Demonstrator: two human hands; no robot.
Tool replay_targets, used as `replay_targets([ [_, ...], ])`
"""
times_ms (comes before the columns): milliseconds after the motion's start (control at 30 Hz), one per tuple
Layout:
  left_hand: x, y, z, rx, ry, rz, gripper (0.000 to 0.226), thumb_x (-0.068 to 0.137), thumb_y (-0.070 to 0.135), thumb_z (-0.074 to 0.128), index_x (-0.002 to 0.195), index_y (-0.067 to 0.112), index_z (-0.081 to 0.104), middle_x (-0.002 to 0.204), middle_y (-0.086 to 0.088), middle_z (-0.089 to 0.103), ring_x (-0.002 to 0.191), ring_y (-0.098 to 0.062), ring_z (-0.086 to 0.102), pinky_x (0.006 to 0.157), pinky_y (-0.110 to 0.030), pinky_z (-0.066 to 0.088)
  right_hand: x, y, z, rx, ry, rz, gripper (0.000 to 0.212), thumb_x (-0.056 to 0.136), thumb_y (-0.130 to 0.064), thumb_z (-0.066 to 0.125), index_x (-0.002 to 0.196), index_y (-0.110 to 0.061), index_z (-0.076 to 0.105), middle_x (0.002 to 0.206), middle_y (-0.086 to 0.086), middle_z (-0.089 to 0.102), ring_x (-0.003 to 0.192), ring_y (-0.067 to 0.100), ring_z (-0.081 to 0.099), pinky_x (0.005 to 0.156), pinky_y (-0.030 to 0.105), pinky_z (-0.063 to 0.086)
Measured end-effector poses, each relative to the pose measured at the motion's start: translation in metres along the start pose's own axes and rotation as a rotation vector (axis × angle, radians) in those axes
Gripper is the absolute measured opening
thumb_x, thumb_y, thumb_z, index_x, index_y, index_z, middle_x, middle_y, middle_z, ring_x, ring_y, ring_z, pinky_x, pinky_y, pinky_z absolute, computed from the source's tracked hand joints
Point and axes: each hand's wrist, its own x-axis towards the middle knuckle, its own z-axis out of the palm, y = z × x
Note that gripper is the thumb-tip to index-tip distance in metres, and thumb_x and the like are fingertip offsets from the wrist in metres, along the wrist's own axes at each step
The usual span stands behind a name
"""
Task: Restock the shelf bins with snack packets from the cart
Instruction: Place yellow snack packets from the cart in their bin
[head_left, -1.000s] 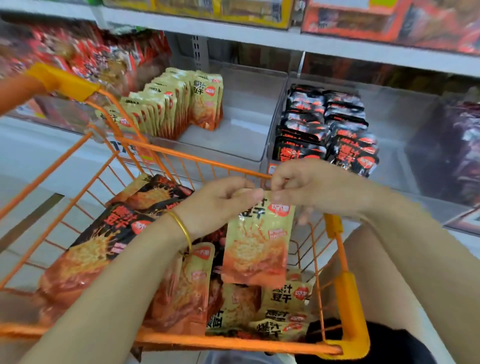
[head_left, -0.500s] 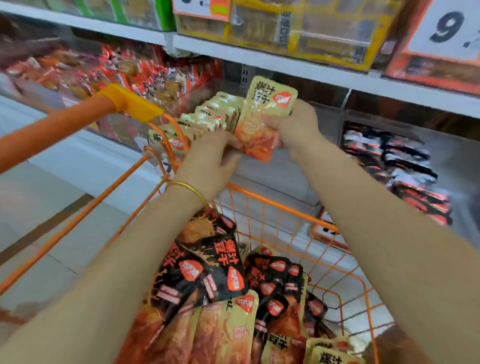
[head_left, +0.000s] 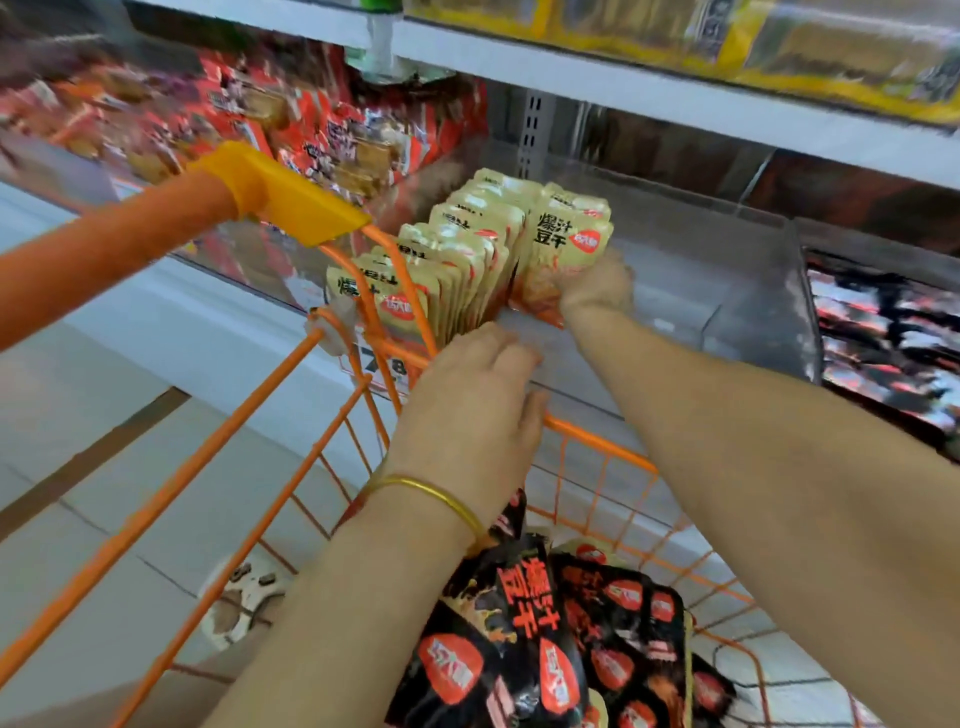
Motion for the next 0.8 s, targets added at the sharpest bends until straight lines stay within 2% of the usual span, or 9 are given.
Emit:
replay_targets([
  [100, 0.000, 0.001, 0.000, -0.011, -0.013, 0.001, 0.047, 0.081, 0.032, 0.032, 0.104, 0.006, 0.065, 0.106, -0.014, 0.064, 0.107, -0.034, 0.058, 0.093, -0.042, 0.046, 0.004, 0.002, 0.005, 0.088, -0.012, 0.077, 0.060, 0.080, -0.029, 0.073, 0.126, -0.006, 0.041, 0.130, 0.015, 0.052, 0.118, 0.031, 0.054, 0.094, 0.037, 0.043],
  [267, 0.000, -0.001, 0.000, -0.032, 0.007, -0.020, 0.038, 0.084, 0.027, 0.043, 0.106, 0.005, 0.064, 0.111, -0.014, 0.062, 0.111, -0.033, 0.055, 0.094, -0.038, 0.044, -0.001, 0.001, -0.004, 0.228, -0.021, 0.149, 0.069, 0.076, -0.023, 0.078, 0.126, -0.003, 0.035, 0.132, 0.016, 0.048, 0.116, 0.032, 0.055, 0.095, 0.036, 0.044],
  [367, 0.000, -0.001, 0.000, -0.040, 0.016, -0.027, 0.034, 0.081, 0.021, 0.049, 0.106, 0.003, 0.064, 0.111, -0.015, 0.061, 0.110, -0.035, 0.054, 0.094, -0.039, 0.043, -0.002, 0.000, -0.015, 0.393, -0.065, 0.186, 0.069, 0.066, -0.014, 0.081, 0.118, -0.005, 0.037, 0.125, 0.017, 0.051, 0.102, 0.036, 0.062, 0.086, 0.048, 0.053],
  [433, 0.000, 0.000, -0.001, -0.027, 0.004, -0.015, 0.035, 0.081, 0.021, 0.048, 0.106, 0.002, 0.064, 0.110, -0.016, 0.061, 0.109, -0.036, 0.054, 0.093, -0.041, 0.044, -0.009, -0.002, -0.031, 0.382, -0.133, 0.055, 0.052, 0.063, -0.009, 0.074, 0.104, -0.006, 0.042, 0.113, 0.018, 0.055, 0.097, 0.037, 0.064, 0.078, 0.052, 0.055],
  [500, 0.000, 0.001, -0.001, -0.025, -0.003, -0.007, 0.036, 0.082, 0.021, 0.048, 0.107, 0.001, 0.063, 0.109, -0.017, 0.061, 0.108, -0.037, 0.054, 0.092, -0.043, 0.044, -0.049, -0.007, -0.068, 0.380, -0.173, -0.125, 0.029, 0.075, -0.002, 0.065, 0.086, -0.013, 0.040, 0.096, 0.014, 0.053, 0.083, 0.032, 0.065, 0.068, 0.049, 0.057],
  [567, 0.000, 0.005, -0.001, -0.024, -0.014, 0.011, 0.037, 0.083, 0.023, 0.047, 0.108, 0.001, 0.063, 0.109, -0.018, 0.060, 0.107, -0.038, 0.053, 0.091, -0.045, 0.046, -0.099, 0.000, -0.113, 0.458, -0.325, -0.261, 0.024, 0.086, 0.001, 0.059, 0.082, -0.015, 0.041, 0.089, 0.010, 0.051, 0.063, 0.020, 0.062, 0.052, 0.034, 0.056],
  [667, -0.003, 0.017, 0.001, -0.008, -0.018, 0.125, 0.041, 0.085, 0.030, 0.042, 0.105, 0.001, 0.064, 0.103, -0.017, 0.062, 0.101, -0.039, 0.056, 0.087, -0.043, 0.049, -0.160, 0.039, -0.175, 0.469, -0.682, -0.366, 0.013, 0.090, 0.000, 0.056, 0.083, -0.010, 0.053, 0.080, 0.010, 0.055, 0.051, 0.015, 0.060, 0.044, 0.024, 0.050],
  [733, -0.006, 0.027, 0.001, -0.028, -0.040, 0.180, 0.046, 0.082, 0.033, 0.037, 0.104, 0.003, 0.064, 0.102, -0.017, 0.062, 0.100, -0.039, 0.055, 0.086, -0.043, 0.048, -0.179, 0.073, -0.192, 0.266, -0.882, -0.348, 0.007, 0.090, -0.004, 0.058, 0.084, -0.008, 0.058, 0.075, 0.012, 0.061, 0.054, 0.015, 0.063, 0.047, 0.023, 0.050],
  [800, -0.009, 0.036, 0.003, -0.055, -0.056, 0.210, 0.047, 0.081, 0.033, 0.035, 0.105, 0.004, 0.064, 0.104, -0.017, 0.062, 0.103, -0.039, 0.054, 0.087, -0.044, 0.047, -0.186, 0.110, -0.192, -0.007, -0.939, -0.339, 0.007, 0.091, -0.010, 0.059, 0.085, -0.013, 0.061, 0.075, 0.008, 0.065, 0.057, 0.011, 0.064, 0.051, 0.023, 0.050],
])
